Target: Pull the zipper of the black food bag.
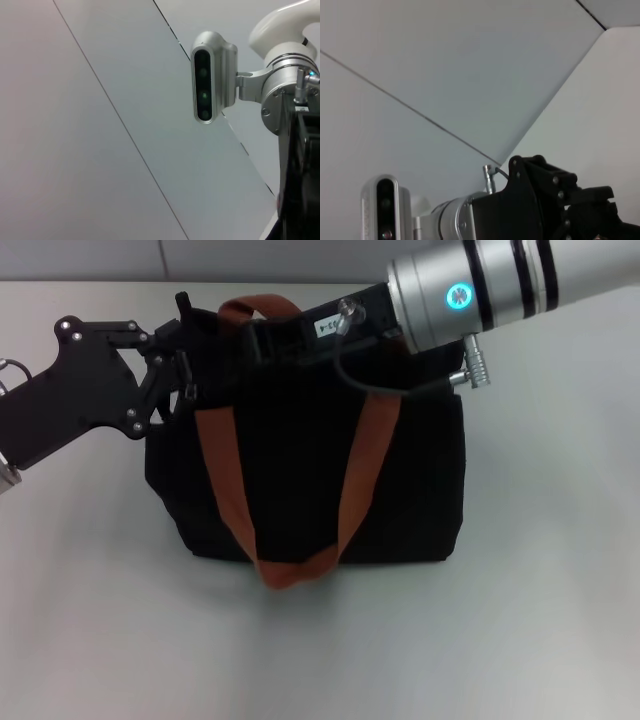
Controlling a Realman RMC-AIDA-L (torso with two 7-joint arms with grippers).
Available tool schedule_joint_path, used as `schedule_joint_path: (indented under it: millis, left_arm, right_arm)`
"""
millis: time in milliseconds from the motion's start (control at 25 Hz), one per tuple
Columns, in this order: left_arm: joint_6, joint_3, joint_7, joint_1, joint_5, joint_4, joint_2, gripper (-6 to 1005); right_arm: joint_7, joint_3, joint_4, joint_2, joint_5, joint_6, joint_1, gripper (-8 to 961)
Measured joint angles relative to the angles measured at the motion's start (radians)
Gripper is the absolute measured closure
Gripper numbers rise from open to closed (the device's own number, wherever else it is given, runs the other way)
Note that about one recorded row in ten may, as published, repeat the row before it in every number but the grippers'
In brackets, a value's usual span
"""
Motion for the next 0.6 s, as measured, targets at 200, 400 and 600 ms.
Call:
schedule_joint_path:
  millis: [200,400,600]
  left_arm:
    - [0.005,-0.001,-0.010,0.003,0.000,0.000,0.001,939]
    - [0.007,-0.001,-0.031,0.003,-0.001,0.004,0.001,938]
    - [0.009,-0.001,-0.076,-0.002,-0.004,0.011,0.004,937]
  right_arm:
    - [0.004,-0.013,0.000,0.000,0.007,0.025,-0.009,152]
    - [0.003,-0.009,-0.002,0.000,0.011,0.024,-0.012,152]
    - [-0.002,-0.016,-0.005,-0.001,0.035,0.019,-0.014,152]
